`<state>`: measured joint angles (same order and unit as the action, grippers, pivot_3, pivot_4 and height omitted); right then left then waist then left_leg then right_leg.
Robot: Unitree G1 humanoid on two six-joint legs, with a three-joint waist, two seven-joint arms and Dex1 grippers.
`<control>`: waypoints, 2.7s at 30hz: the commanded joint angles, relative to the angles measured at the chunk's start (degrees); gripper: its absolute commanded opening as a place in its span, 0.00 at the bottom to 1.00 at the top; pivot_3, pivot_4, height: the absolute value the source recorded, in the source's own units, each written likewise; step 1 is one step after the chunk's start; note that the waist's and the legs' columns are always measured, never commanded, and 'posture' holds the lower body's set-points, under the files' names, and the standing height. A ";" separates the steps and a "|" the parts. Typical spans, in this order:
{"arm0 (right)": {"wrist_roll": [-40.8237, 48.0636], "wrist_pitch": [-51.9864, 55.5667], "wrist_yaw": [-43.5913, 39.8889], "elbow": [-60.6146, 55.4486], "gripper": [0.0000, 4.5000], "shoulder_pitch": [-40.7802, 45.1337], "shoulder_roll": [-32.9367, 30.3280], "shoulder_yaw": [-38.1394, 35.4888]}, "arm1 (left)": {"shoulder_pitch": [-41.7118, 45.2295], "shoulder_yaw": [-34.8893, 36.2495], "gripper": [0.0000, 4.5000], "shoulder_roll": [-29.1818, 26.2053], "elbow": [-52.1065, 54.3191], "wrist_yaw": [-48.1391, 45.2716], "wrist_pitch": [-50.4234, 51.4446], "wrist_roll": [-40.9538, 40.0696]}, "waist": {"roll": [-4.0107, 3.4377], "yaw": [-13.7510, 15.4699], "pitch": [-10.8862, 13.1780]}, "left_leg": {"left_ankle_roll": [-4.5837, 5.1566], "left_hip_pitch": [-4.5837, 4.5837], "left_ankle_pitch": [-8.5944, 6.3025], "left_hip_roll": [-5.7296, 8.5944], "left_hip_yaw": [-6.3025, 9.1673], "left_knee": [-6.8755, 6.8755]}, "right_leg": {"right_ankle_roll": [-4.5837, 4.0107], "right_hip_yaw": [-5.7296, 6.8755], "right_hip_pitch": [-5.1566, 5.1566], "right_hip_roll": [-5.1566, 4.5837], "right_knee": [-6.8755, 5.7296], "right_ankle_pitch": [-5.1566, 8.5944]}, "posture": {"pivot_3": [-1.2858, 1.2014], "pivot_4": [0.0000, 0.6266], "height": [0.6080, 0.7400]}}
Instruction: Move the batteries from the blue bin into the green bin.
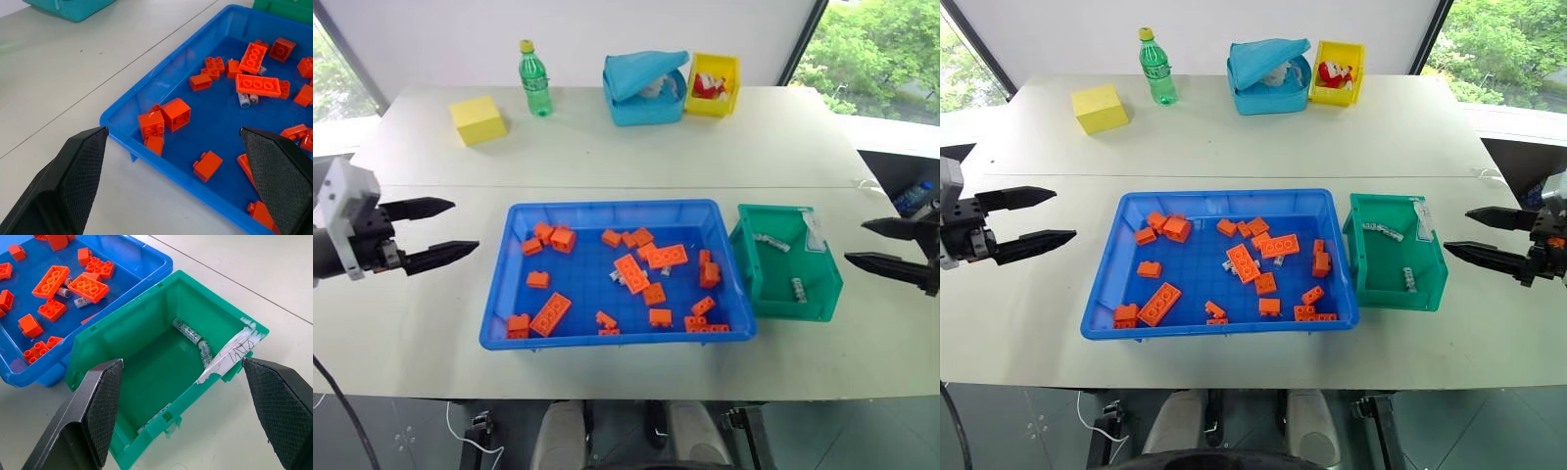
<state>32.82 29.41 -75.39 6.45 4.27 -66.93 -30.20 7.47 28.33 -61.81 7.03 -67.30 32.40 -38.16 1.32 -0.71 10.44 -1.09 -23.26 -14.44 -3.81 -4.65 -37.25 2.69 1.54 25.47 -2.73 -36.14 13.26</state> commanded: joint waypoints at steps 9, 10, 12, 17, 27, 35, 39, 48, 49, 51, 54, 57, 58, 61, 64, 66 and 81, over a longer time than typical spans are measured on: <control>-1.94 -2.84 1.99 2.91 0.88 5.85 0.69 2.08 | -0.78 2.08 1.00 0.57 2.30 2.99 -0.95 1.42 | -0.02 -0.02 0.00 | 0.00 0.02 0.00 -0.01 -0.01 -0.03 | -0.05 -0.01 0.00 0.04 -0.02 -0.03 | 0.52 0.24 0.97; -1.66 -2.21 2.02 3.20 0.94 6.19 0.69 2.20 | -0.73 1.90 1.00 0.39 2.33 2.84 -0.63 1.19 | -0.02 -0.02 0.00 | 0.00 0.02 0.00 -0.01 -0.01 -0.03 | -0.05 -0.01 0.00 0.04 -0.02 -0.04 | 0.52 0.24 0.97; -1.55 -2.00 1.89 3.32 1.00 6.43 0.71 2.40 | -0.67 1.84 1.00 0.14 2.78 2.16 -0.15 0.49 | -0.02 0.00 0.00 | 0.00 0.01 0.00 0.00 -0.02 -0.02 | -0.05 -0.02 0.00 0.04 -0.02 -0.04 | 0.52 0.24 0.97; -3.34 -3.54 3.63 2.88 1.00 8.42 0.71 4.17 | 0.37 1.61 1.00 0.57 6.35 2.40 1.24 -1.51 | -0.02 -0.01 0.00 | 0.00 0.01 0.00 0.00 -0.03 -0.06 | -0.04 -0.02 -0.02 0.03 -0.03 -0.05 | 0.52 0.24 0.97; 3.91 10.77 9.17 -17.80 1.00 21.90 2.13 15.44 | 0.17 -1.50 1.00 -1.14 13.11 -4.22 5.73 -7.86 | -0.15 -0.32 0.06 | -0.01 0.10 0.01 -0.03 0.02 -0.08 | -0.03 -0.04 0.02 0.11 -0.22 -0.06 | 0.52 0.24 0.97; 0.60 13.50 12.57 -24.95 1.00 37.84 15.86 35.92 | 1.83 -7.50 1.00 -1.68 15.19 -7.70 4.96 -7.77 | -0.12 -0.03 0.05 | -0.01 -0.05 0.02 -0.01 0.04 -0.13 | -0.07 -0.04 0.08 0.08 -0.20 -0.06 | 0.52 0.24 0.97; -9.04 3.34 6.91 -17.89 1.00 43.39 22.98 48.23 | 1.90 -9.72 1.00 -2.10 15.37 -9.48 3.67 -6.40 | -0.11 -0.09 0.05 | -0.01 -0.09 0.02 0.00 0.02 -0.20 | -0.06 -0.04 0.08 0.08 -0.19 -0.07 | 0.52 0.24 0.97; -25.02 -24.74 -6.20 8.33 1.00 52.51 35.23 61.13 | 3.35 -10.36 1.00 -0.33 17.55 -5.63 4.79 -7.34 | -0.10 -0.20 0.05 | 0.00 -0.12 0.02 -0.01 0.04 -0.36 | 0.09 0.00 0.06 0.10 -0.29 -0.16 | 0.52 0.24 0.97; -26.04 -27.68 -7.45 11.84 1.00 53.65 36.46 61.44 | 2.75 -9.59 1.00 -0.18 18.26 -4.92 5.10 -7.58 | -0.10 -0.19 0.05 | 0.00 -0.12 0.02 -0.01 0.05 -0.36 | 0.12 0.00 0.07 0.10 -0.31 -0.17 | 0.52 0.24 0.97; -27.72 -33.26 -10.26 17.46 1.00 55.22 38.19 61.92 | 1.44 -8.01 1.00 0.09 19.56 -3.64 5.62 -7.96 | -0.11 -0.18 0.06 | 0.00 -0.12 0.03 -0.01 0.05 -0.38 | 0.15 0.00 0.08 0.10 -0.39 -0.19 | 0.52 0.24 0.97; -29.89 -39.64 -12.85 24.73 1.00 57.09 40.60 62.15 | -0.95 -5.61 1.00 0.24 21.50 -1.90 6.35 -8.52 | -0.11 -0.25 0.05 | 0.00 -0.11 0.03 -0.02 0.08 -0.46 | 0.16 0.02 0.09 0.10 -0.53 -0.18 | 0.52 0.24 0.97; -31.90 -44.55 -14.18 31.20 1.00 58.79 42.94 61.87 | -3.42 -3.39 1.00 0.47 23.47 -0.63 6.96 -9.32 | -0.12 -0.29 0.06 | -0.01 -0.08 0.03 -0.03 0.09 -0.56 | 0.15 0.02 0.09 0.10 -0.69 -0.18 | 0.52 0.24 0.97; -32.39 -45.99 -14.75 33.06 1.00 59.22 43.59 61.71 | -4.01 -2.72 1.00 0.54 23.99 -0.20 7.20 -9.58 | -0.12 -0.29 0.06 | -0.01 -0.08 0.03 -0.03 0.09 -0.60 | 0.14 0.02 0.09 0.09 -0.76 -0.17 | 0.52 0.24 0.97; -33.93 -49.51 -15.66 37.65 1.00 60.21 45.17 61.29 | -5.25 -1.02 1.00 0.64 24.93 0.81 7.71 -10.16 | -0.12 -0.30 0.07 | -0.01 -0.06 0.03 -0.03 0.11 -0.69 | 0.13 0.01 0.10 0.08 -0.89 -0.16 | 0.52 0.24 0.97; -35.28 -51.68 -14.83 42.18 1.00 61.85 47.08 60.57 | -5.94 -0.09 1.00 0.63 25.36 1.35 7.93 -10.58 | -0.12 -0.33 0.07 | -0.02 -0.05 0.03 -0.03 0.11 -0.72 | -0.03 0.01 0.09 0.08 -0.93 -0.08 | 0.52 0.24 0.97; -35.78 -52.19 -14.31 44.30 1.00 62.69 48.02 59.98 | -6.41 0.17 1.00 0.69 25.67 1.63 7.91 -10.74 | -0.13 -0.34 0.07 | -0.02 -0.04 0.03 -0.03 0.12 -0.72 | -0.02 0.01 0.09 0.08 -0.94 -0.08 | 0.52 0.24 0.97; -40.02 -53.03 -14.31 51.66 1.00 63.48 50.39 58.62 | -3.22 -3.13 1.00 0.88 24.43 2.26 6.19 -9.87 | -0.13 -0.35 0.07 | -0.03 -0.04 0.03 -0.03 0.12 -0.71 | -0.01 0.01 0.09 0.08 -0.95 -0.09 | 0.52 0.24 0.97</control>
<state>-6.68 -23.78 -90.11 57.50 66.10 -16.85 29.67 3.31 25.35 -60.76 31.48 -64.81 39.58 -48.07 1.19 -1.05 10.51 -1.11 -23.31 -14.41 -3.84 -4.52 -37.96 2.70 1.55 25.56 -2.65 -37.09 13.17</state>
